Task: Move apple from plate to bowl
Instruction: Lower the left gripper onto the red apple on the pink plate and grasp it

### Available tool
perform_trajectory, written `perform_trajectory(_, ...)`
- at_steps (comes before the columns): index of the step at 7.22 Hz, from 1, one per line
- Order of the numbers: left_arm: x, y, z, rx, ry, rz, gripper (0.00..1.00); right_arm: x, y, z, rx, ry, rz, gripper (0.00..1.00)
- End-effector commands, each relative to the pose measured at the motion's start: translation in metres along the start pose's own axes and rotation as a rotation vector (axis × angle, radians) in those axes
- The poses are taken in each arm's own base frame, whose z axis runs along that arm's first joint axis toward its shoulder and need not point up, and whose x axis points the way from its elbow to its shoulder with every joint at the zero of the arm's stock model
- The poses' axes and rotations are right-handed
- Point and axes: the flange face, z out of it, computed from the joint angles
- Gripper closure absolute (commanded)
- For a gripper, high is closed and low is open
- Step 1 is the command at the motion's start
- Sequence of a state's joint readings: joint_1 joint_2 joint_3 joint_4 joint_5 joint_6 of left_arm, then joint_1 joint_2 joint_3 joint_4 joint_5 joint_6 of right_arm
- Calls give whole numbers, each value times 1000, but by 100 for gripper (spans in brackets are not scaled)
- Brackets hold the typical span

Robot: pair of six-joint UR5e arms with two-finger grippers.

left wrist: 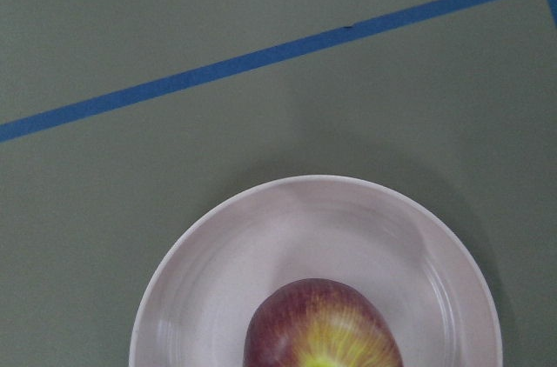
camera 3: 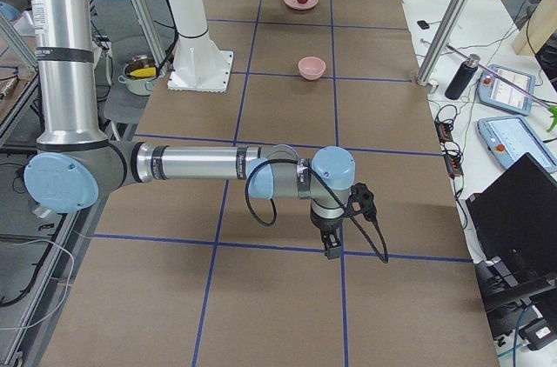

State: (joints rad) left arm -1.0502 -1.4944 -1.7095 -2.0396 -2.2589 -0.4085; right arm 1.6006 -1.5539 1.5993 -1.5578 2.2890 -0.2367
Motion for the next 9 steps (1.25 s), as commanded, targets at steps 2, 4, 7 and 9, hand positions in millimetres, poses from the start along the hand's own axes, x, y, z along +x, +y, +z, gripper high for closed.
perform_trajectory(2,-1,11,40,-50,2,22,1,4,3,4,-8,5,6,0)
perform_trajectory(4,-5,10,60,-36,20,12,2,7,5,7,-13,3,11,0)
perform_trajectory(7,23,-1,56,-6,59,-12,94,8,6,9,-15,1,13,0)
perform_trajectory(9,60,-16,12,67,97,29,100,8,6,9,-15,-3,15,0)
